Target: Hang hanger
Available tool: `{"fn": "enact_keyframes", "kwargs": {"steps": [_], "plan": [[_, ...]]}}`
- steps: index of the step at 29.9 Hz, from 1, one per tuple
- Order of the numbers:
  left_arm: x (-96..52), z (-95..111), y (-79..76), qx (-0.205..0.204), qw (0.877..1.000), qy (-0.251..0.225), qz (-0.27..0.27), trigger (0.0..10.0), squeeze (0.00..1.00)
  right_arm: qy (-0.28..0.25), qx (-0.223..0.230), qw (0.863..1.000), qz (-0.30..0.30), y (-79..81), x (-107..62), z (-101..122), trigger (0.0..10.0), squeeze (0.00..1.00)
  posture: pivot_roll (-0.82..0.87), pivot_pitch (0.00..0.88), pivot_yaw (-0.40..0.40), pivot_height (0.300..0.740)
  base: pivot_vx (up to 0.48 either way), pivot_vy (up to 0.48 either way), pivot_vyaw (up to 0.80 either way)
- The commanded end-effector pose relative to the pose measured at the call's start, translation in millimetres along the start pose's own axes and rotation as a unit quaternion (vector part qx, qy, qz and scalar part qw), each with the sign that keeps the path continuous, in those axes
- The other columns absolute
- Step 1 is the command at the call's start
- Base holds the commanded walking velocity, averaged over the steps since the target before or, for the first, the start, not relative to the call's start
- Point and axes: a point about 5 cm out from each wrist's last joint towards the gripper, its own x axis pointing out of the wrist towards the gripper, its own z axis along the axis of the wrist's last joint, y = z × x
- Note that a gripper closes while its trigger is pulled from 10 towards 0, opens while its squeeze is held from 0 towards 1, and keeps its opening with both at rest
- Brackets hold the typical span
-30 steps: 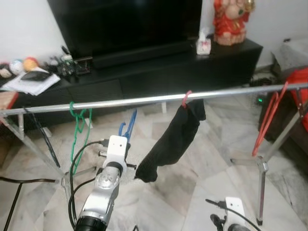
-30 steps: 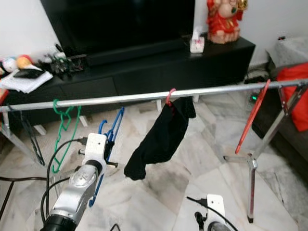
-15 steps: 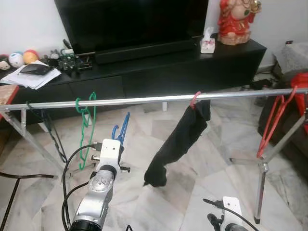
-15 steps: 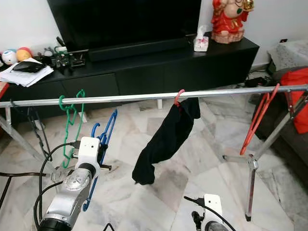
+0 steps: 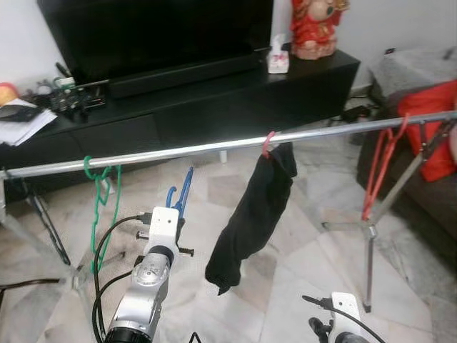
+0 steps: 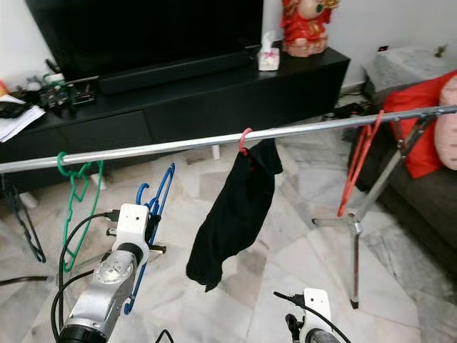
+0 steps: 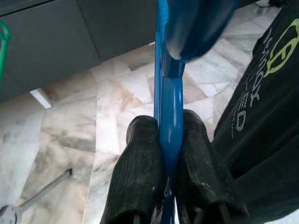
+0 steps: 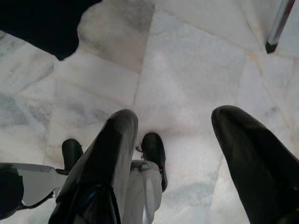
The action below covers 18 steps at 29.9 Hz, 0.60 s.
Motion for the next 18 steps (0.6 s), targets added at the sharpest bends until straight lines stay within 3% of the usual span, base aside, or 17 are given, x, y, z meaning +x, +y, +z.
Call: {"fn": "enact_keyframes", "kwargs": {"steps": [1,16,18], "plan": [[-1.4,3.7,4.8,-0.006,1.000,-0.012,0.009,10.0,0.00,0.004,-0.003,1.000,0.004,2.9,0.3,-1.6,10.0,0.00,-0.09,0.000,0.052,0.740,0.000,0.000,-0.73],[-0.9,6.4,3.3,-0.003,1.000,-0.015,0.002,10.0,0.00,0.004,-0.004,1.000,0.007,4.9,0.7,-0.6,10.0,0.00,-0.09,0.000,0.060,0.740,0.000,0.000,-0.71],[-1.0,6.4,3.2,-0.001,1.000,-0.015,0.000,10.0,0.00,0.004,-0.004,1.000,0.007,5.2,0.7,-0.6,10.0,0.00,-0.09,0.000,0.061,0.740,0.000,0.444,-0.70]]}}
